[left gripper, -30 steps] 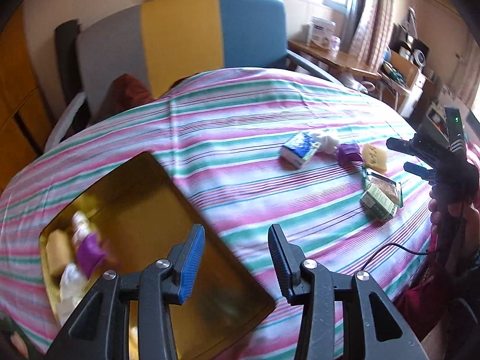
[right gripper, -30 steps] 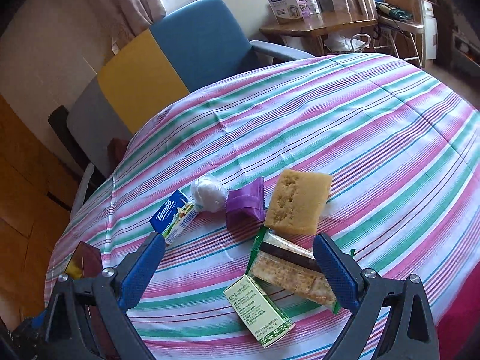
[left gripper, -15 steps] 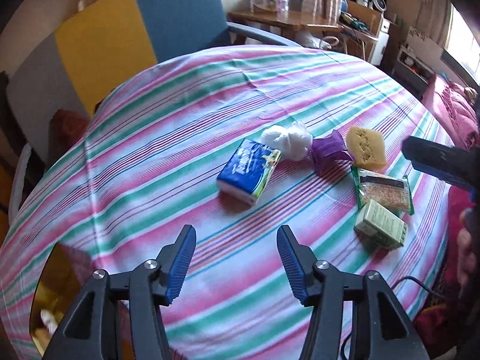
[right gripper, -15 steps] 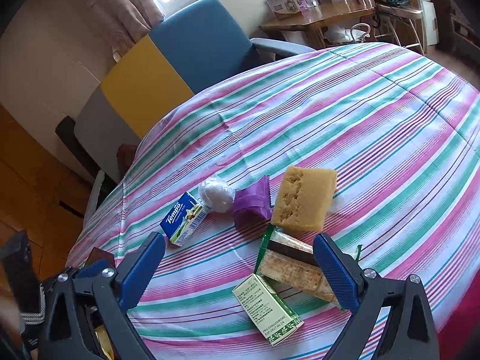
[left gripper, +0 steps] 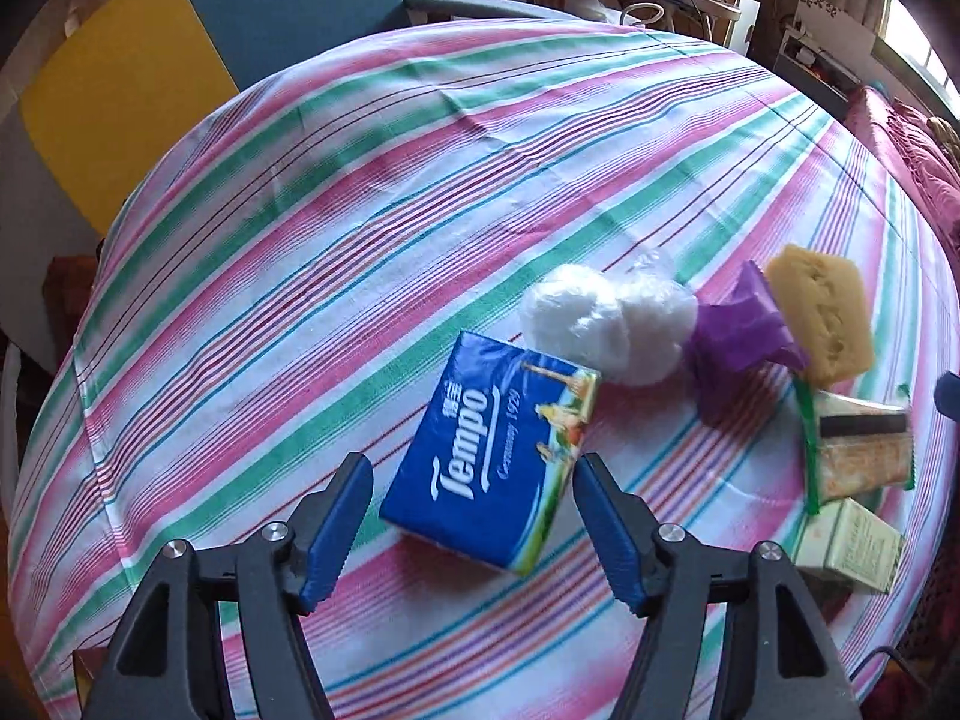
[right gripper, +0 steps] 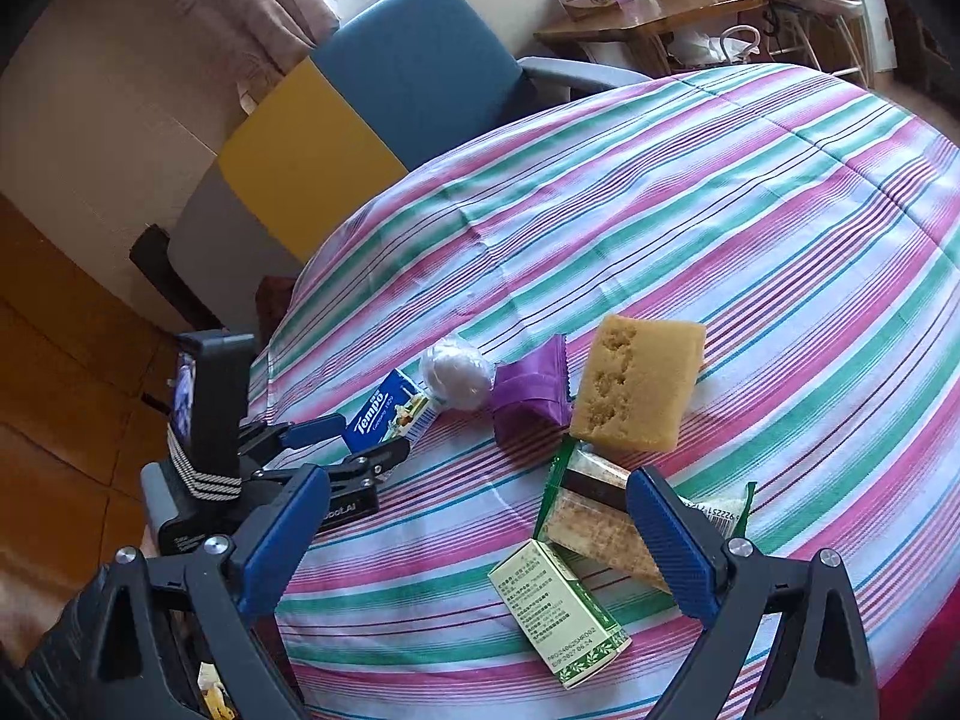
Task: Organize objects
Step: 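Grasp the blue Tempo tissue pack with left tool while right tool grasps green box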
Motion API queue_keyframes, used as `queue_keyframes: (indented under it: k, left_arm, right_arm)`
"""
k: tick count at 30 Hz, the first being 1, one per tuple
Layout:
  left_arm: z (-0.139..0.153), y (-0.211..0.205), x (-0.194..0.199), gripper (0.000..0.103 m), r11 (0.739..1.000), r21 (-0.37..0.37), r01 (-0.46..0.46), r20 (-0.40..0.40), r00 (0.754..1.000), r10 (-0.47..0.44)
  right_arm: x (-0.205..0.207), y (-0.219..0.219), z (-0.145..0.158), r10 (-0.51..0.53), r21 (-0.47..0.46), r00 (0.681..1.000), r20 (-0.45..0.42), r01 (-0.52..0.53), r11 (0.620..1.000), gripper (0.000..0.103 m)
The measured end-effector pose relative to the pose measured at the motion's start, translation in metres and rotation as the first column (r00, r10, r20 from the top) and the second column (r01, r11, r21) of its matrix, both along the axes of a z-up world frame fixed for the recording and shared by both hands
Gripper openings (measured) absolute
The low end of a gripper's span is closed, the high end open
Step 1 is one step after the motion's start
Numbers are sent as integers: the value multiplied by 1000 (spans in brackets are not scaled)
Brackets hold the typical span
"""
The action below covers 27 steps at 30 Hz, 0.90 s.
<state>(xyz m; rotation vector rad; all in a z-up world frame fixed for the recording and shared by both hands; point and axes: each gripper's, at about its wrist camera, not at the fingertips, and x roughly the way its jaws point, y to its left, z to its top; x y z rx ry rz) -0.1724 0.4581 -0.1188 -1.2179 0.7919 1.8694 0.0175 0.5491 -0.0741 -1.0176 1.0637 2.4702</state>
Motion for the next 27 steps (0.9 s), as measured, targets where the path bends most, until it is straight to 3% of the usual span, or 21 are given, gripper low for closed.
queue_keyframes:
  k: [2, 4, 6, 19, 23, 25, 27]
  left_arm:
    - [-5, 2, -6, 70, 1000, 14, -13, 33, 999, 13]
    - [-10, 0, -10, 58, 999, 27, -36, 82, 996, 33]
    - [-8, -7, -8, 55, 997, 48, -54, 83, 995, 50]
    - [45, -112, 48, 55, 962, 161, -221, 110, 973, 205]
    - [69, -137, 65, 55, 948, 211, -238, 97, 970, 222]
    - [80, -153, 71, 55, 941, 230, -249, 85, 968, 235]
    - [85, -168, 73, 55, 933, 249, -259, 84, 966, 246]
  right_arm:
    - [-1, 0, 0, 1, 2, 1000, 5, -1, 1000, 100]
    - [-1, 0, 0, 3, 5, 1000, 9, -3, 1000, 100]
    - [-2, -1, 0, 6, 17, 1000, 14, -6, 1000, 100]
    - [-21, -25, -13, 168, 17, 981, 98, -171, 985, 96]
    - [-26, -35, -20, 200, 46, 965, 166, -211, 977, 90]
    - [-28, -36, -28, 198, 52, 954, 225, -215, 975, 81]
    - [-29, -37, -34, 193, 65, 941, 278, -218, 974, 66]
